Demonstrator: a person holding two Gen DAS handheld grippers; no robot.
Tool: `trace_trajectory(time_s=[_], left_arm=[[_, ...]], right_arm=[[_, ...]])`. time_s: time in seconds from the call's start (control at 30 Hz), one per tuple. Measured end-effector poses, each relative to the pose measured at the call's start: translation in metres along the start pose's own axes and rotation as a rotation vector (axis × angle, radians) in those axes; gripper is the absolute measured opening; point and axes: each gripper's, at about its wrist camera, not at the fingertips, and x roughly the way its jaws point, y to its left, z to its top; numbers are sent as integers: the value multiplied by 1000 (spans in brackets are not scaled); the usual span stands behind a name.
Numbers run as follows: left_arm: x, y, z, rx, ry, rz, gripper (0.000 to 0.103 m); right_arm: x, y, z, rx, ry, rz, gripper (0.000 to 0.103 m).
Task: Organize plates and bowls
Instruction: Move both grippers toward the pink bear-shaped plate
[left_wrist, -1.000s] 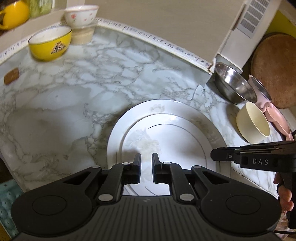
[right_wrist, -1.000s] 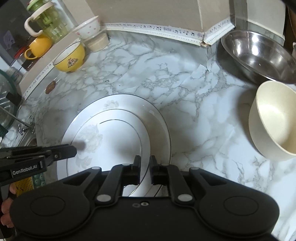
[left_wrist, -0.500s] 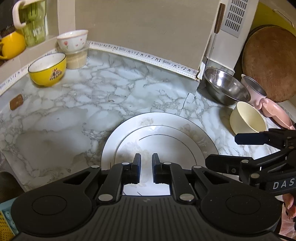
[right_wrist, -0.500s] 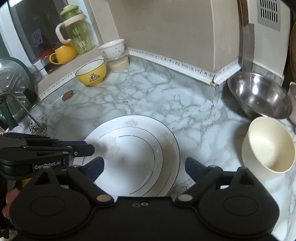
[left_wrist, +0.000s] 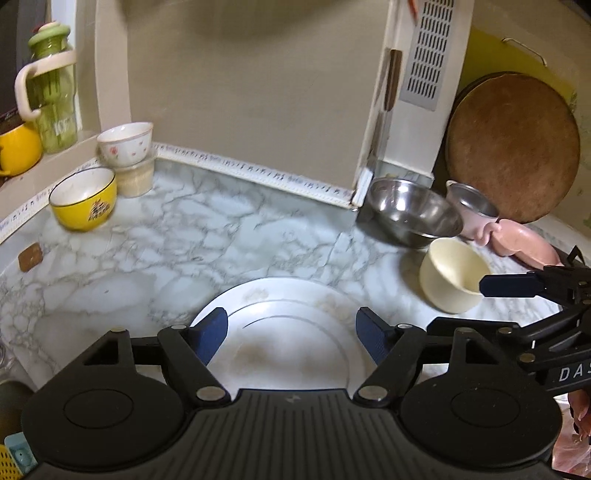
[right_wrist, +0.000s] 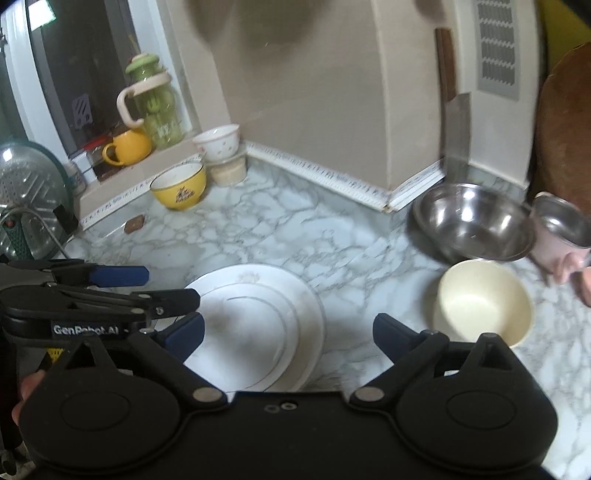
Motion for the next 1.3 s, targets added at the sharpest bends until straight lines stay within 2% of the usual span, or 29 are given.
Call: trace_trajectory(time_s=[0.33,0.4,0.47,0.53,0.6,0.73,1.07,1.3], left_arm=[[6,-51,26,28,-58,-58,80],[10,-65,32,25,-70,-88,84],[16,-83,38,43,-82,-110,96],[21,-103,43,77,-97,-121,103],[26,-125,48,115,-101,-141,103],[43,-167,57,188,-88,-178,103],[93,-264,71,294,-46,-259,103],[136,-319,71,310,45,-287,103]], right_arm=[[-49,-43,-2,14,-98,-128,103],[-56,-56,-2,29,-105,-154,103],[-63,-70,-3,38,-114,-187,103],[-70,-84,-4,48,-122,-220,103],[-78,-99,-7,61,-128,-251,103],[-92,-133,-12,102,-131,-304,103],[-123,-221,-29,197,-132,-419,103],[-131,-279,-43,253,-109,-517,101]])
